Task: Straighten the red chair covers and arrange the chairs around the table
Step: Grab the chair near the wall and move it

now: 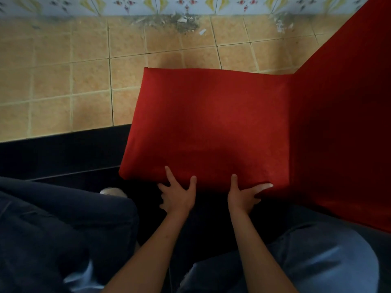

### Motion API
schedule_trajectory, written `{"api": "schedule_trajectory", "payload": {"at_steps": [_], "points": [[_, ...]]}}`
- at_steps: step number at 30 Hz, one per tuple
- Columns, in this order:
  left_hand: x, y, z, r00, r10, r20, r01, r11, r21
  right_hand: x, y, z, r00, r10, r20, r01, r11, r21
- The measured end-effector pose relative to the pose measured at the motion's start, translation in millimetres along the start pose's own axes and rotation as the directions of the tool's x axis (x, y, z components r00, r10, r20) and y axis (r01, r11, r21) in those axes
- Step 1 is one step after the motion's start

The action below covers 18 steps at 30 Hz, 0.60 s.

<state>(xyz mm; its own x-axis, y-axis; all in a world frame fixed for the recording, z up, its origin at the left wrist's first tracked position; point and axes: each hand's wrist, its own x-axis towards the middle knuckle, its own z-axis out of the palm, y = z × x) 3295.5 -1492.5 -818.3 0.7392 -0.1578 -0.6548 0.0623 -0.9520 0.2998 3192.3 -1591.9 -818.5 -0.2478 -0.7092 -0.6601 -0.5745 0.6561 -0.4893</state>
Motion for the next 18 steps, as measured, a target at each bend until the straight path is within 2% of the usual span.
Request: {"api": "schedule_trajectory", "payload": {"at_steps": [7,11,15,18], "points": [[0,12,11,0.992,-0.109,-0.061,0.101,0.988,-0.121,5,-1,8,0.999,0.023,-0.046,-0.020,0.998,0.057],[4,14,15,0.987,-0.150,-0.062,0.130,0.958,-0.256,5,-3,10,0.997,0.042,-0.063,-0.036,0.994,0.100],[7,18,20,0.975,-0.215,-0.062,0.155,0.850,-0.503,6,-2,8,0.993,0.075,-0.088,-0.057,0.981,0.188],[9,18,24,0.979,-0.198,-0.056,0.114,0.745,-0.657,9,-1,5,0.989,0.095,-0.109,-0.061,0.958,0.281]]}}
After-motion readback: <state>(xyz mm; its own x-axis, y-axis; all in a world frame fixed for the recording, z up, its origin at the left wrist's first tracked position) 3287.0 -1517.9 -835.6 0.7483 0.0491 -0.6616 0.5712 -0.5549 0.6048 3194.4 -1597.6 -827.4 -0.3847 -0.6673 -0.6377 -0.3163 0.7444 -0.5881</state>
